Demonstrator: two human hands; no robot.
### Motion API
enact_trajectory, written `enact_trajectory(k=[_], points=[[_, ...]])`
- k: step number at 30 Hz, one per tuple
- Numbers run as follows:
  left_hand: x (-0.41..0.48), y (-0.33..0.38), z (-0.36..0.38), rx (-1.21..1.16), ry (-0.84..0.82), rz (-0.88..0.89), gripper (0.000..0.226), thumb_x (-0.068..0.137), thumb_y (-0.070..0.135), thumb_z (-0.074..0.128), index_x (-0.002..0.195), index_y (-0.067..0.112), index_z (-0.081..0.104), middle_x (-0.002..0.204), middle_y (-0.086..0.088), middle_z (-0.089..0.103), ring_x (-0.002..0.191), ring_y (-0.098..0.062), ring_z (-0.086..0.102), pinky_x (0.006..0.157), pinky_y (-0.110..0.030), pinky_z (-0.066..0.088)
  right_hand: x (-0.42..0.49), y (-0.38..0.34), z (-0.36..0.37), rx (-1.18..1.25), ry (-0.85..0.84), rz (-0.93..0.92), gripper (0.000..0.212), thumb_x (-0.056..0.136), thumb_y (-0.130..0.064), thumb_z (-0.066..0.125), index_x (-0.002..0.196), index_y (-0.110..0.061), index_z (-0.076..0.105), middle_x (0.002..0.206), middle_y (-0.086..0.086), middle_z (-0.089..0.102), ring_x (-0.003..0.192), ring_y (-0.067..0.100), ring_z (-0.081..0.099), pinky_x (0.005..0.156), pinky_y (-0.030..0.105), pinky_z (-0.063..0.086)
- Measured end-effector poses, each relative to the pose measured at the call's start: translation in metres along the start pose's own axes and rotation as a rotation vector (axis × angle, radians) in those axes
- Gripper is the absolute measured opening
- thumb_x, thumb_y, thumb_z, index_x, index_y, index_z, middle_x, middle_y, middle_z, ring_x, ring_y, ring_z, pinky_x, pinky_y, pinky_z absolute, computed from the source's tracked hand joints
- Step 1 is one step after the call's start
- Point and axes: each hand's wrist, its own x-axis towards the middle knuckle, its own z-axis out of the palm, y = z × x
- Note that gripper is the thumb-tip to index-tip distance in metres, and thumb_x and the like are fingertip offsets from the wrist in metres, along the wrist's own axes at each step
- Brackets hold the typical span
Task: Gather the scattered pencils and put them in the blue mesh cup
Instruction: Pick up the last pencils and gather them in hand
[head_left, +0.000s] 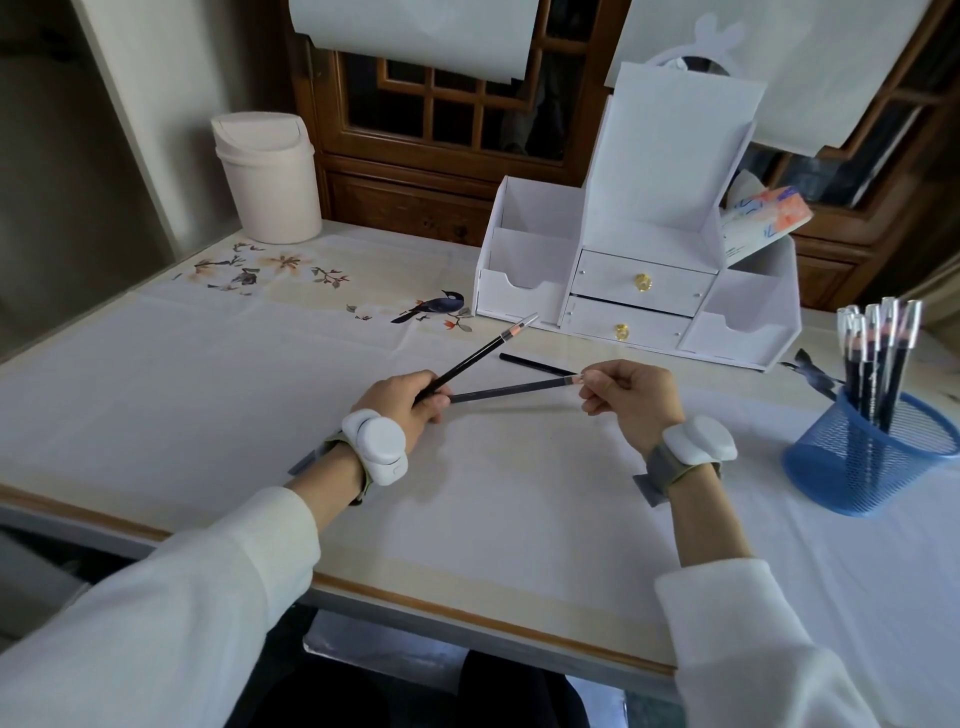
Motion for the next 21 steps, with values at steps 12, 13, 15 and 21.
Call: enact_trajectory(k=[12,13,15,21], points=[[-0.004,0.002,0.007,0.208,0.036,0.047,0.018,0.092,0.031,0.051,0.103,0.018,0.058,0.082,0.002,0.052,0.077,-0.022,0.05,0.066,-0.028,0.037,-0.002,0.0,0.009,-0.087,-0.055,0.036,0.027,0.089,-0.018,0.06,0.063,-0.022,0.068,0.048,-0.008,0.061,0.043,0.008,0.05,0.054,0.035,0.045],[-0.004,0.002,0.008,0.238,0.042,0.061,0.019,0.093,0.031,0.051,0.105,0.018,0.058,0.083,0.002,0.049,0.077,-0.021,0.048,0.067,-0.027,0.035,-0.003,0.0,0.013,-0.084,-0.072,0.038,0.025,0.089,-0.018,0.06,0.065,-0.02,0.068,0.048,-0.008,0.061,0.042,0.008,0.05,0.053,0.034,0.044],[-0.003,0.002,0.007,0.236,0.046,0.068,0.021,0.094,0.031,0.049,0.106,0.016,0.057,0.081,0.003,0.049,0.076,-0.02,0.047,0.066,-0.027,0.035,-0.002,0.0,0.017,-0.083,-0.088,0.033,0.022,0.089,-0.018,0.06,0.069,-0.017,0.069,0.05,-0.007,0.062,0.043,0.007,0.05,0.051,0.031,0.045],[-0.001,0.006,0.007,0.215,0.081,0.06,0.025,0.096,0.034,0.043,0.099,0.012,0.054,0.062,0.006,0.047,0.068,-0.029,0.049,0.058,-0.028,0.033,0.009,0.003,0.009,-0.047,0.043,0.006,0.018,0.093,-0.008,0.05,0.099,-0.005,0.067,0.075,0.0,0.064,0.062,0.003,0.057,0.059,0.014,0.044]])
